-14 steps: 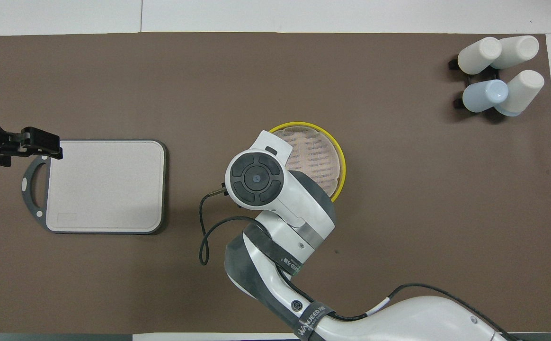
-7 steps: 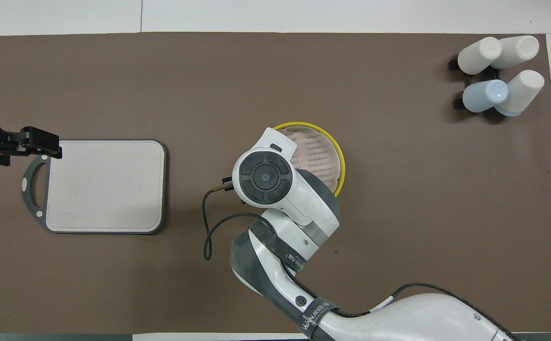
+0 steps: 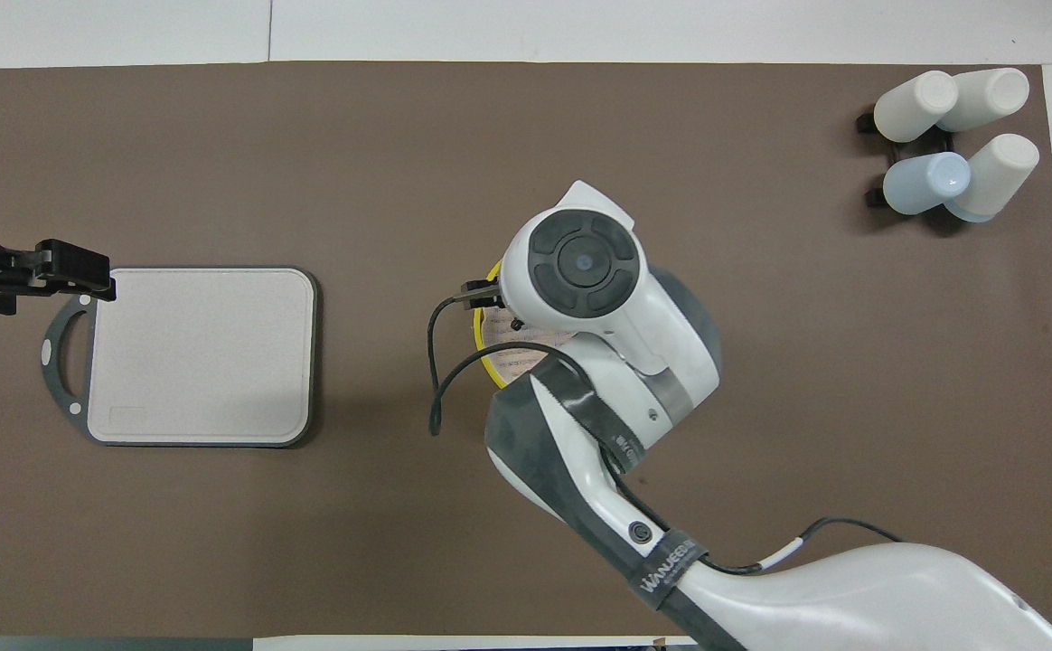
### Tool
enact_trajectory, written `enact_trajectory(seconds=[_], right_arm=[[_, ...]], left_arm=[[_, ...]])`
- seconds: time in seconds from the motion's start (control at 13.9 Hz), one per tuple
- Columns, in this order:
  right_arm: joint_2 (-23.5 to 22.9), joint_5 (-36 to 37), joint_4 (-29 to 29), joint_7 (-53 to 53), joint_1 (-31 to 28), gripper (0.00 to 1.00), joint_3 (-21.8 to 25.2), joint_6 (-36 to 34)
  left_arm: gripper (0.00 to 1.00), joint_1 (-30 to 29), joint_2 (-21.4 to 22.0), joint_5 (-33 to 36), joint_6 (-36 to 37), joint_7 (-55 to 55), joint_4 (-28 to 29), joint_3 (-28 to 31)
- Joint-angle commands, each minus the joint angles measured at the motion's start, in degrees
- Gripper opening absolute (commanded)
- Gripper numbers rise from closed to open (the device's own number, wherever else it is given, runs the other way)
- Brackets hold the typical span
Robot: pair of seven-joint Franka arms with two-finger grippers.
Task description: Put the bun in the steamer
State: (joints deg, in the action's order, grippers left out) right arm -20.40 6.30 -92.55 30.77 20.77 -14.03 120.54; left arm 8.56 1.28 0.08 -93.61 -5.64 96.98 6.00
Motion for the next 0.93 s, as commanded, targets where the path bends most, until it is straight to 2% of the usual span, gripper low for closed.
enact_trajectory(seconds=[0.0, 0.14, 0.5, 0.72, 0.86], right_arm=[[6.85, -0.5, -0.7, -1.59, -5.64, 1.0, -0.47, -10.64], [10.8, -0.67, -0.71, -1.94, -10.29, 1.0, -0.55, -18.81], [17.58, -3.4, -1.5, -11.51, -18.13, 1.0, -0.56, -28.95], [19.78, -3.92, -2.63, -12.93, -18.05, 1.0, 0.67, -30.8], [20.58, -7.51, -3.25, -13.28, -16.83, 1.0, 4.26, -30.46]], left_arm=[[1.0, -0.57, -0.23, -0.34, 1.07, 0.89, -1.27, -0.46], [1.0, -0.65, -0.14, -1.04, 0.8, 0.89, -1.27, -0.29], [1.0, -0.65, -0.05, -1.13, 0.54, 0.89, -1.36, -0.29], [1.0, -0.65, -0.05, -1.13, 0.54, 0.89, -1.53, -0.29], [1.0, -0.65, -0.05, -1.05, 0.54, 0.98, -1.53, -0.47]])
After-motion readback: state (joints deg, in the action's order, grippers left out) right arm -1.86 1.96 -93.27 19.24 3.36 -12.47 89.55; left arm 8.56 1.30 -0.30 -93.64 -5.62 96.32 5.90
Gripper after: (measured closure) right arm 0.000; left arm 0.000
